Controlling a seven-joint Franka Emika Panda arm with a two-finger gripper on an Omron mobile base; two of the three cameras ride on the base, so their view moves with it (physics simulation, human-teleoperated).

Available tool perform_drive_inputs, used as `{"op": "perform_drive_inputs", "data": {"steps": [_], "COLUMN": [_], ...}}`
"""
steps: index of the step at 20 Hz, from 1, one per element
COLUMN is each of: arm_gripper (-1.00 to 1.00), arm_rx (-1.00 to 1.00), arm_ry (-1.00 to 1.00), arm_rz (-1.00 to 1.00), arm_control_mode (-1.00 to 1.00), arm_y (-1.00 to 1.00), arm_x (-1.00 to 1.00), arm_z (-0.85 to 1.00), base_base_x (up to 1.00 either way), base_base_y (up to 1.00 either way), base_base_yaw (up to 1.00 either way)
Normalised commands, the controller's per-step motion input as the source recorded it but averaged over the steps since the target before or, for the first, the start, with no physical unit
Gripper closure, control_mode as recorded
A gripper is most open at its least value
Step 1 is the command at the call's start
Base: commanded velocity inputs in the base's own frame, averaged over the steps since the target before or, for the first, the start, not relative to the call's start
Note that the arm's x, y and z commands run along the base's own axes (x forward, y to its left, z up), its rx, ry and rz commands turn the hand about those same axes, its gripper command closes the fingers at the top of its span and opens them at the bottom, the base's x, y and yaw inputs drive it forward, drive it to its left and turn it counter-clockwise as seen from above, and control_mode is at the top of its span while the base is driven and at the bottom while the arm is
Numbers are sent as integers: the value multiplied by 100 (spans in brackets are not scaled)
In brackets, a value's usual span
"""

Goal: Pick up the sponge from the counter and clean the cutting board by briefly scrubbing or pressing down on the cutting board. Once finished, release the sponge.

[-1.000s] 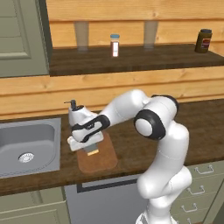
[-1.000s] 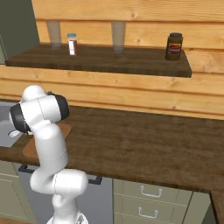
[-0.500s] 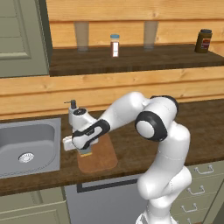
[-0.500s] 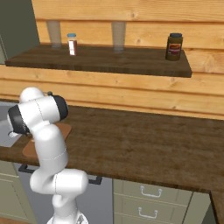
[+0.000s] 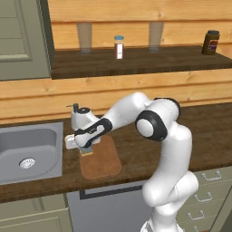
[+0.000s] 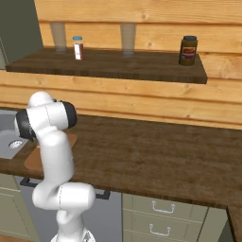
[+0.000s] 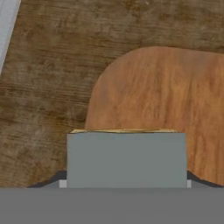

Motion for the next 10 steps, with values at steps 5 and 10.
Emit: {"op": "perform_drive_inputs", "data": {"steps": [5, 10], "arm_gripper": [100, 100], "arm_rx": [1, 0], "arm_ry": [3, 0], "arm_rz": [1, 6], "arm_control_mode": [-100, -100], "arm_y": [-27, -62], "arm_x": [25, -12], "arm_z": [-1, -20], "base_base_x": [0, 0], "base_base_y": [0, 0], "base_base_yaw": [0, 0]}}
